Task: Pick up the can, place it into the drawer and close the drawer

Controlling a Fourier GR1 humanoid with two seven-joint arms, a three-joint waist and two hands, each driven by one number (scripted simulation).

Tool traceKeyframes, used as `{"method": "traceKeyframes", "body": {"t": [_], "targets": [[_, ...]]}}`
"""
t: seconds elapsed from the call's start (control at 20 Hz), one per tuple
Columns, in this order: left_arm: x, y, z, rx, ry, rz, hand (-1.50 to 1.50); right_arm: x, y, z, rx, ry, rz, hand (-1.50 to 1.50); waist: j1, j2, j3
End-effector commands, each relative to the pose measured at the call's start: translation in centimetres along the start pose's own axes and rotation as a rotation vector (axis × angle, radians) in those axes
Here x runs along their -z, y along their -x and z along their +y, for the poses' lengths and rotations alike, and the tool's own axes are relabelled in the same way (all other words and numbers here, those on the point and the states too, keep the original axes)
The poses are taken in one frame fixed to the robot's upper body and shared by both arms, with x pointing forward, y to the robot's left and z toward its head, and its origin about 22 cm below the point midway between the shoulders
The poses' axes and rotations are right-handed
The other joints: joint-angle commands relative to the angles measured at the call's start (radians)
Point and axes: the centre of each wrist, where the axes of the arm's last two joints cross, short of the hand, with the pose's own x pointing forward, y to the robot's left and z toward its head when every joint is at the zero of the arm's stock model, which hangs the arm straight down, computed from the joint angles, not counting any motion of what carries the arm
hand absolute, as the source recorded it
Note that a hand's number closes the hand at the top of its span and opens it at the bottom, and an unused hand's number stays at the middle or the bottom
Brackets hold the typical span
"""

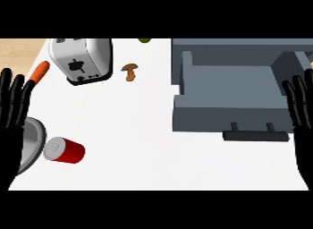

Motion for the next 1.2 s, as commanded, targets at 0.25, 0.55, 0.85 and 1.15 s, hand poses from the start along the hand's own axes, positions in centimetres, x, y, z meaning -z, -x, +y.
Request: {"method": "traceKeyframes", "body": {"t": [0.25, 0.55, 0.85, 1.15], "targets": [[-5.6, -2.5, 2.2, 0.195, -0.395, 0.066, -1.50, -1.1, 1.0, -1.4, 0.003, 0.039, -0.002, -1.50, 0.007, -0.018, -0.019], [-8.9, -2.8, 1.9, 0.096, -0.653, 0.433, -1.50, -1.8, 1.4, -3.0, -0.015, 0.168, 0.300, -1.50, -0.001, -0.016, -0.019], [-8.9, -6.0, 0.6, 0.085, -0.673, 0.415, -1.50, -1.6, 1.6, -1.7, -0.018, 0.169, 0.302, -1.50, -0.014, -0.013, -0.020], [-8.3, -1.5, 1.3, 0.081, -0.671, 0.452, -1.50, -3.3, 2.5, -2.7, -0.011, 0.152, 0.290, -1.50, -0.019, -0.012, -0.020]]}}
